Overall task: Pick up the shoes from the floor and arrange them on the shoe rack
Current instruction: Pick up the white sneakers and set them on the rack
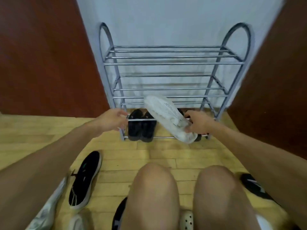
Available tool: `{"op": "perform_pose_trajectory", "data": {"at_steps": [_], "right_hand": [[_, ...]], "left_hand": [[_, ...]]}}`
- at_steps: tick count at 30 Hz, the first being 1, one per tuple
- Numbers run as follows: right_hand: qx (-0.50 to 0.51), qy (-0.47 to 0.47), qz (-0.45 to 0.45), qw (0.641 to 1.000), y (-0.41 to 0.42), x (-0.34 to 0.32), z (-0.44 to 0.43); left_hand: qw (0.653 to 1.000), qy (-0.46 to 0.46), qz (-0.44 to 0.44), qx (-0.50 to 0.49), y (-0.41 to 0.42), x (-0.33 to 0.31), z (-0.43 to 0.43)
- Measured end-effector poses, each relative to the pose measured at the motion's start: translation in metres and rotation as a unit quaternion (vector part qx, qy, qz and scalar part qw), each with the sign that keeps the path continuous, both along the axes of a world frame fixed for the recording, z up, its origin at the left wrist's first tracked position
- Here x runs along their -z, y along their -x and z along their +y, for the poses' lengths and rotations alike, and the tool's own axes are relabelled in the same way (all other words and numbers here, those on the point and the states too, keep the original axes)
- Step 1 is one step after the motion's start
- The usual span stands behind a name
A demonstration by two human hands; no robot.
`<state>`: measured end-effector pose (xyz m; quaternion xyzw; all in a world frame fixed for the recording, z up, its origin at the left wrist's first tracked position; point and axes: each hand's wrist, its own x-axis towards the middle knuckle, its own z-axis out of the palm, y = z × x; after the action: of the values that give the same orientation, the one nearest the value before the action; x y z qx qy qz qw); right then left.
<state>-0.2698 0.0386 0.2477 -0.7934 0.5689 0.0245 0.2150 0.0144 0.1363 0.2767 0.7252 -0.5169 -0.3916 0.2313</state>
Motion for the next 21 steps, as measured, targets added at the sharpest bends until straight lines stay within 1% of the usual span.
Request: {"op": "perform_pose_trajectory", "data": {"at_steps": [2, 5, 8, 10, 14, 16, 18, 20, 21], "right_hand": [[-0.065, 0.024, 0.032, 0.997, -0.049, -0.019, 0.006], [-0.162, 0.077, 0.079, 0.981, -0.123, -0.033, 0.026], [-0.239, 0.107, 0.122, 0.957, -0.184, -0.028, 0.054], [-0.27, 0.095, 0.139, 0.948, -0.214, -0.014, 0.077], [-0.288, 0.037, 0.148, 0.945, -0.252, 0.03, 0.123], [-0.284, 0.002, 0.144, 0.948, -0.262, 0.052, 0.144], [-0.271, -0.033, 0.137, 0.952, -0.271, 0.075, 0.157], [-0.254, -0.066, 0.12, 0.957, -0.279, 0.098, 0.164], [-0.248, -0.078, 0.111, 0.959, -0.283, 0.109, 0.166]], "left_hand": [[0.999, -0.005, -0.004, -0.045, -0.041, -0.002, 0.032], [0.994, -0.034, -0.006, -0.105, -0.094, 0.008, 0.086], [0.985, -0.067, -0.016, -0.159, -0.134, 0.033, 0.143], [0.978, -0.106, -0.038, -0.176, -0.156, 0.059, 0.181], [0.957, -0.142, 0.001, -0.253, -0.178, 0.123, 0.252], [0.943, -0.176, 0.006, -0.281, -0.176, 0.156, 0.279], [0.925, -0.215, 0.037, -0.311, -0.175, 0.185, 0.297], [0.919, -0.266, -0.001, -0.293, -0.175, 0.204, 0.305], [0.913, -0.273, -0.026, -0.302, -0.177, 0.213, 0.305]]}}
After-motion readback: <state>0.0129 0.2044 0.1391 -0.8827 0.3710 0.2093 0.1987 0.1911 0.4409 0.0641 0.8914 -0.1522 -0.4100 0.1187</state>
